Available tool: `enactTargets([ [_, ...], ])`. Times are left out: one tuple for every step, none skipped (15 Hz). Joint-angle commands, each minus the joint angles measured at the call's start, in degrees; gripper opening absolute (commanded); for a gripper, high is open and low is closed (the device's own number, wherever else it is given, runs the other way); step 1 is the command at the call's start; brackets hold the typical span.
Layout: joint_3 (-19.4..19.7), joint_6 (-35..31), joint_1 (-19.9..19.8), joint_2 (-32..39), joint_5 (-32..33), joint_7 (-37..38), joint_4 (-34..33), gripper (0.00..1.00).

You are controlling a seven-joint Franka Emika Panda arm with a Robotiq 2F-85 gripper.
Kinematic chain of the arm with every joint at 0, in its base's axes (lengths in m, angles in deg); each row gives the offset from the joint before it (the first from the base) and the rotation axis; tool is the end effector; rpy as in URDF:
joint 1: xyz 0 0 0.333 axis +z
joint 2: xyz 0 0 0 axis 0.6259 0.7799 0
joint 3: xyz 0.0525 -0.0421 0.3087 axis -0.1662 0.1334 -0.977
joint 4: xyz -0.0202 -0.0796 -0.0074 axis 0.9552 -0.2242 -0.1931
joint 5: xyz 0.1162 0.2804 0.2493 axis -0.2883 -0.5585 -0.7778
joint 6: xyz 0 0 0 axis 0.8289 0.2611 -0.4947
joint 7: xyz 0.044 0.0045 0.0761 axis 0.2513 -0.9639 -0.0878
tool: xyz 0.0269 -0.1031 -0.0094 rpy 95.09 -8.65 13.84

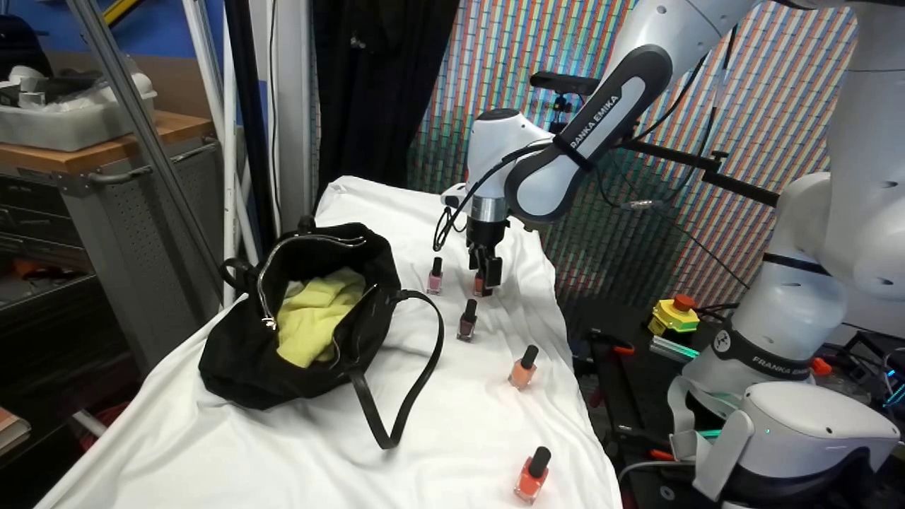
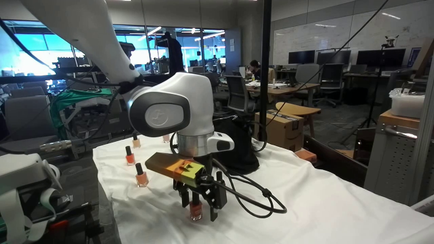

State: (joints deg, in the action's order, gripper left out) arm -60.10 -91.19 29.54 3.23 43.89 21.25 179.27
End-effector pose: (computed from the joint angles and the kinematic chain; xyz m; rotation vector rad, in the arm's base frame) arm 0.4849 -0.1195 0.2039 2.9869 0.6605 -0.1390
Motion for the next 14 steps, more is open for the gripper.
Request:
enactTargets([
  [-1.14, -0.83, -1.46, 1.73, -1.07, -1.65, -1.45, 1.0],
  [-1.15, -0.63, -1.45, 1.54, -0.93, -1.54, -1.36, 1.0],
  [-1.1, -0.58, -1.38, 1.44, -0.69, -1.32, -1.27, 1.0],
  [-0.97, -0.74, -1.19, 1.19, -0.22, -0.94, -1.01, 1.0],
  [-1.01, -0.74, -1.18, 1.15, -0.23, -0.95, -0.96, 1.0],
  [-1.03, -0.72, -1.12, 1.04, -0.16, -0.94, -0.88, 0.98],
  [-1.08, -0.59, -1.1, 1.0, -0.2, -0.96, -0.86, 0.83],
  [-1.0, -0.64, -0.95, 0.95, 0.13, -0.73, -0.82, 0.73],
  [-1.04, -0.57, -0.93, 0.92, 0.16, -0.77, -0.82, 0.71],
  [-1.06, -0.54, -0.86, 0.84, 0.23, -0.69, -0.8, 0.63],
  [-1.04, -0.5, -0.78, 0.81, 0.44, -0.6, -0.79, 0.56],
  [-1.07, -0.27, -0.68, 0.77, 0.61, -0.55, -0.81, 0.49],
  [-1.11, -0.21, -0.63, 0.78, 0.68, -0.46, -0.84, 0.42],
  [-1.12, -0.14, -0.53, 0.76, 0.8, -0.28, -0.9, 0.36],
])
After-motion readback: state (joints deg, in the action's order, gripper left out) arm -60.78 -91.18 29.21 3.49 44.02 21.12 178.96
